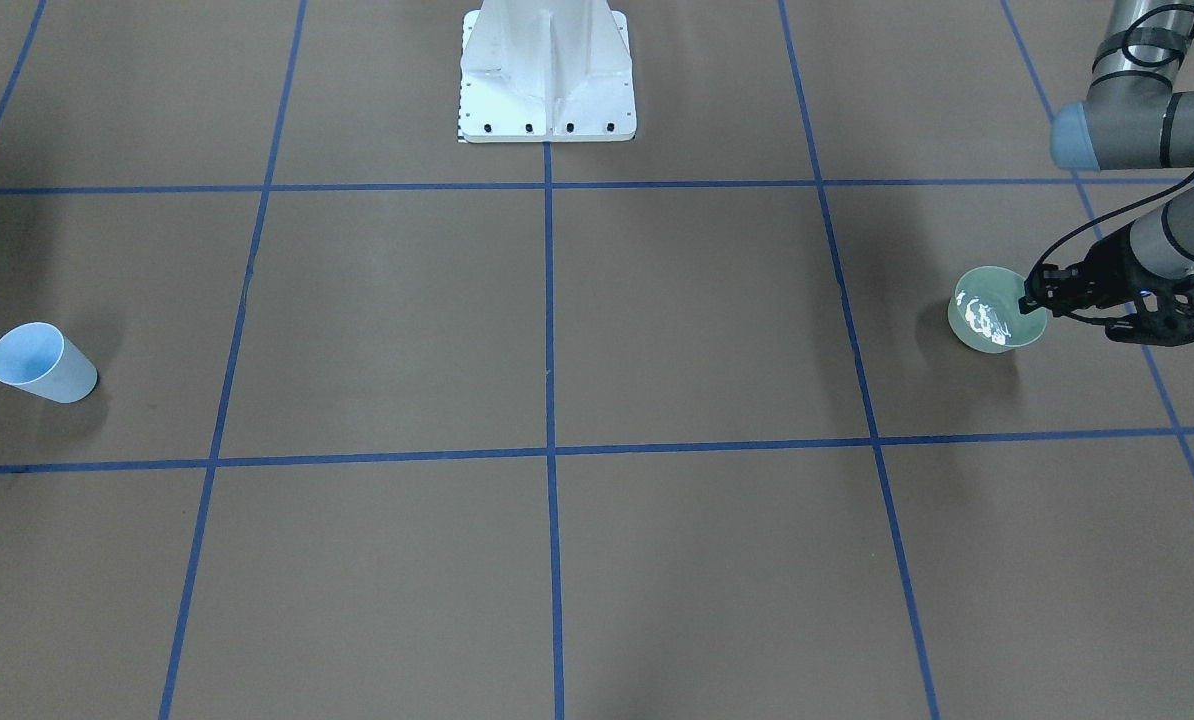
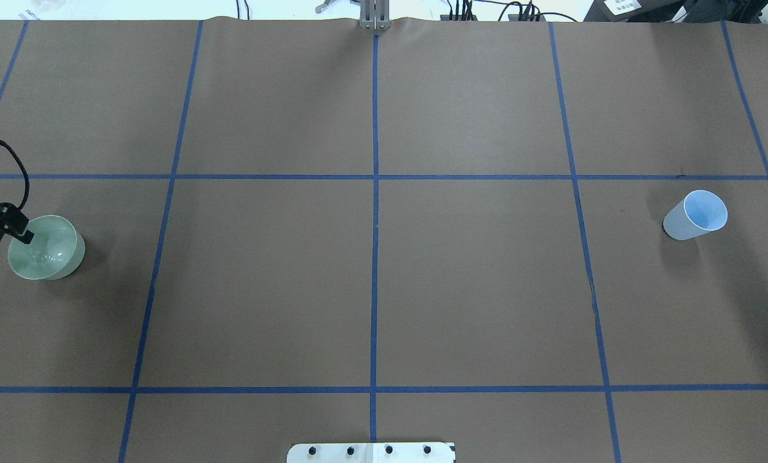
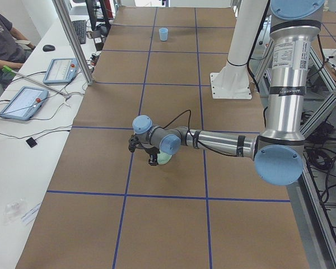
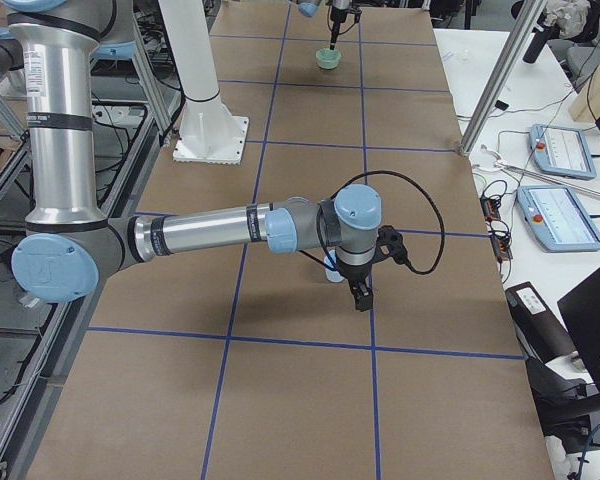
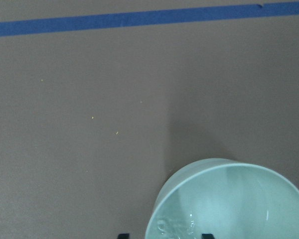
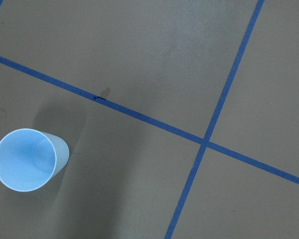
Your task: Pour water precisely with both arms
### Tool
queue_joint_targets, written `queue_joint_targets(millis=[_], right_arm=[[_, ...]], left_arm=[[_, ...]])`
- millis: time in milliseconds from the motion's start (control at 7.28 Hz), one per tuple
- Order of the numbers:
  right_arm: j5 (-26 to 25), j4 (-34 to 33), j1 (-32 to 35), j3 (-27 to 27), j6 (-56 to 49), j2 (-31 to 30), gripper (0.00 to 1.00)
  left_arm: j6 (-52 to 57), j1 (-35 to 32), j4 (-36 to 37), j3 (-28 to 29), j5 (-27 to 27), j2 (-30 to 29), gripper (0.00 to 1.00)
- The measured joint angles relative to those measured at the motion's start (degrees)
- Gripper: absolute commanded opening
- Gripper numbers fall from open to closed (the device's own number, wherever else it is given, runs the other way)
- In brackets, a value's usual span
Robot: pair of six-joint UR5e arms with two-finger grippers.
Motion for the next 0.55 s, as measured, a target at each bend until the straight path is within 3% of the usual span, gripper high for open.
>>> queue_joint_targets(millis=[275,550], right_arm=[[-0.1,0.0,0.0,-0.6,2.4,0.1,0.99],[0.0,-2.0,0.8,-1.4,3.0,0.9,0.99]], left_arm=[[5.4,-7.0,0.4,-4.1,0.3,0.5,1.00],[17.9,-16.2,5.0,-5.2,0.3,0.8,1.00]])
